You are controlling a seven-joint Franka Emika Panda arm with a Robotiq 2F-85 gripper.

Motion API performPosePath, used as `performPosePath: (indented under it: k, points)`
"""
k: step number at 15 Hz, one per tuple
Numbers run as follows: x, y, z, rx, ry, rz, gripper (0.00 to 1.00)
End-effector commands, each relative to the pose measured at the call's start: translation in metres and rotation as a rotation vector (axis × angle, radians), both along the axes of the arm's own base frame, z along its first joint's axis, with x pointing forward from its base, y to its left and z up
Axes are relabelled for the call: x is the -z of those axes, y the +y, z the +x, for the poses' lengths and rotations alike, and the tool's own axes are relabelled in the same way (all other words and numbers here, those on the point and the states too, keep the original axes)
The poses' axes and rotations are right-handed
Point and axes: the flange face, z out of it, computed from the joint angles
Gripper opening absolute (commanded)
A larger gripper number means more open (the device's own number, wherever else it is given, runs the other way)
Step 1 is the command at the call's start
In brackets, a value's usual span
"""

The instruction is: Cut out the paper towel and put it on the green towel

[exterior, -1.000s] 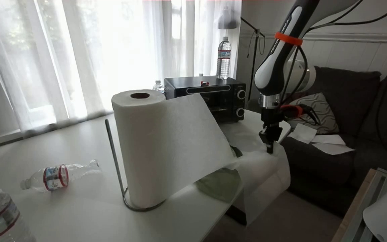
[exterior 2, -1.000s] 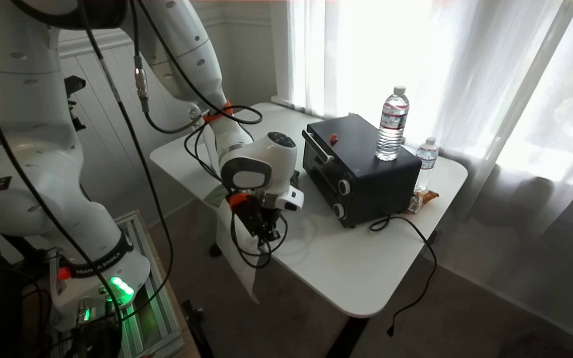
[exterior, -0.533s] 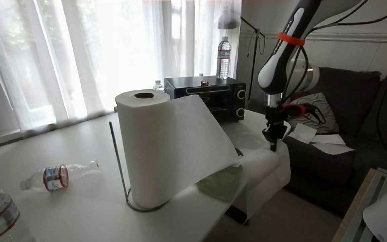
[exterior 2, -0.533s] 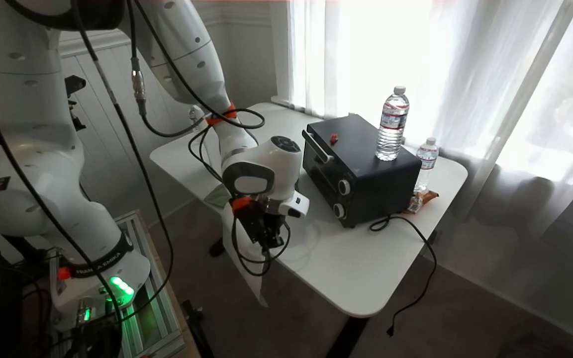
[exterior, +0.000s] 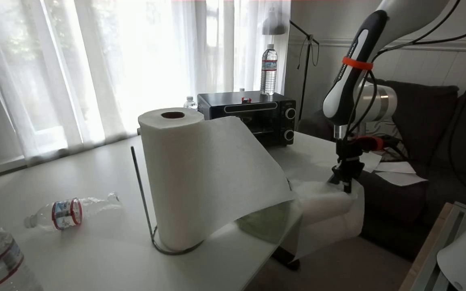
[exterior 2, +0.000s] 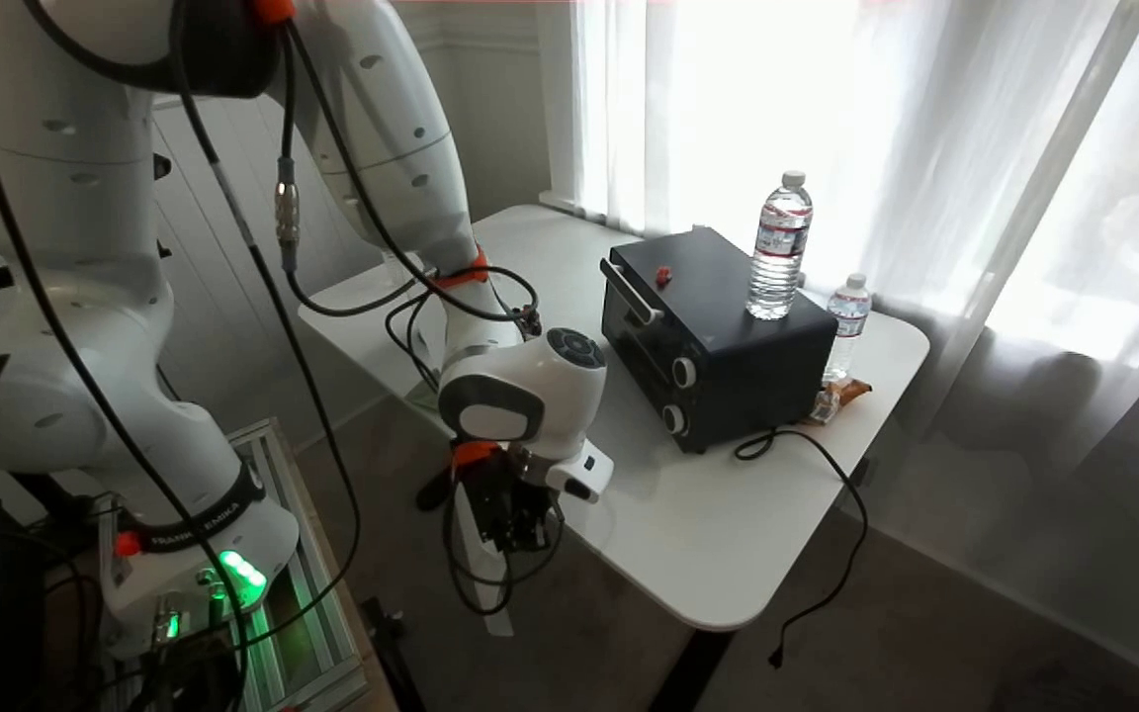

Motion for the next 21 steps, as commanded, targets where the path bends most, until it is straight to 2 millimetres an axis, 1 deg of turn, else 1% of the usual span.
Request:
performPosePath:
  k: [1,2,6,8,11,13,14,16,18,21]
  points:
    - [0.016,-0.019,-0.011,0.047,0.016,-0.015,0.0]
    - [0.017,-0.024,-0.013,0.057,0.017,-0.032,0.0]
    - [0.007,-0.05,-0.019,0.11,0.003,-0.098,0.0]
    - [0.007,-0.062,-0.023,0.136,0.009,-0.123,0.0]
    - [0.01,-0.077,-0.03,0.177,0.016,-0.144,0.0]
    - [0.009,-0.082,-0.033,0.198,0.014,-0.144,0.0]
    - [0.005,-0.082,-0.033,0.2,0.004,-0.146,0.0]
    - [-0.015,-0.074,-0.032,0.182,-0.045,-0.153,0.0]
    - [-0.037,-0.06,-0.032,0.156,-0.101,-0.163,0.0]
    - [-0.07,-0.034,-0.036,0.094,-0.169,-0.167,0.0]
